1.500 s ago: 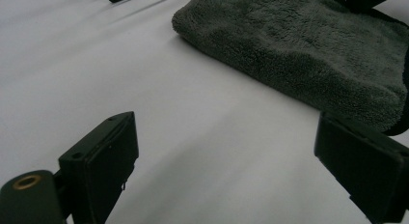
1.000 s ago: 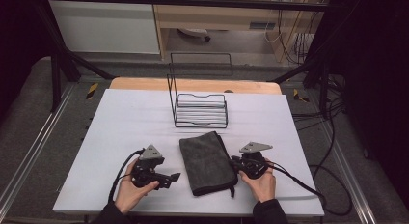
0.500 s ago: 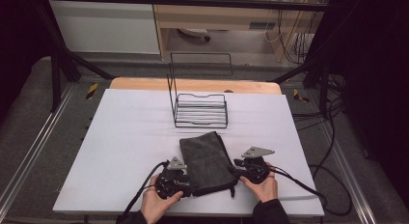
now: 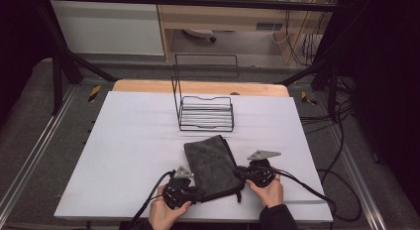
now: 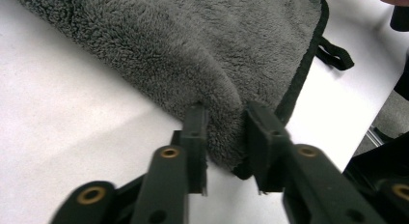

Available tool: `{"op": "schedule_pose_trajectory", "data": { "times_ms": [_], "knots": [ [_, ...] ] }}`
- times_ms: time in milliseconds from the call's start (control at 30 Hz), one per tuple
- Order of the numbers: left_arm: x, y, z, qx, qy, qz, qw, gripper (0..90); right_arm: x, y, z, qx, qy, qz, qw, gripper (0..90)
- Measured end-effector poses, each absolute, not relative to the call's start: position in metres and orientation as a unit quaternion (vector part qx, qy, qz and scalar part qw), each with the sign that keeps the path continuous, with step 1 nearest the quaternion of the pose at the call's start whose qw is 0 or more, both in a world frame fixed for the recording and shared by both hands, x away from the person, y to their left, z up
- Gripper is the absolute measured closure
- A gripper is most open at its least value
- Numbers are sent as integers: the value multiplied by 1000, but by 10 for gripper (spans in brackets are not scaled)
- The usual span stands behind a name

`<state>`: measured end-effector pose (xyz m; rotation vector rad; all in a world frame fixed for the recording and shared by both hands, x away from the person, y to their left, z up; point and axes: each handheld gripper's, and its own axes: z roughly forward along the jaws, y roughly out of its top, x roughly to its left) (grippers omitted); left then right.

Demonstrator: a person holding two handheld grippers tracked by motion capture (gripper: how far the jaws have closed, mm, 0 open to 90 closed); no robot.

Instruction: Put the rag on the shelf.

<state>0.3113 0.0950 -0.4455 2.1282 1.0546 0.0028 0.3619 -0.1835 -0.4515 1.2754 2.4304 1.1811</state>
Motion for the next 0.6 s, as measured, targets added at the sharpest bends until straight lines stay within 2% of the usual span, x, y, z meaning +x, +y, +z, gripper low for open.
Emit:
{"op": "schedule_pose_trajectory", "data": {
  "times_ms": [33, 100, 267, 600],
  "knots": [
    [312, 95, -445, 831, 412, -1, 374, 772, 362, -183, -451, 428, 810, 395, 73, 803],
    [314, 97, -445, 833, 409, -6, 372, 800, 361, -182, -451, 427, 810, 394, 74, 811],
    [318, 102, -442, 837, 403, -20, 370, 827, 358, -181, -448, 418, 814, 393, 87, 798],
    [316, 130, -433, 855, 387, -4, 345, 833, 350, -180, -445, 403, 802, 430, 91, 582]
  ]
}}
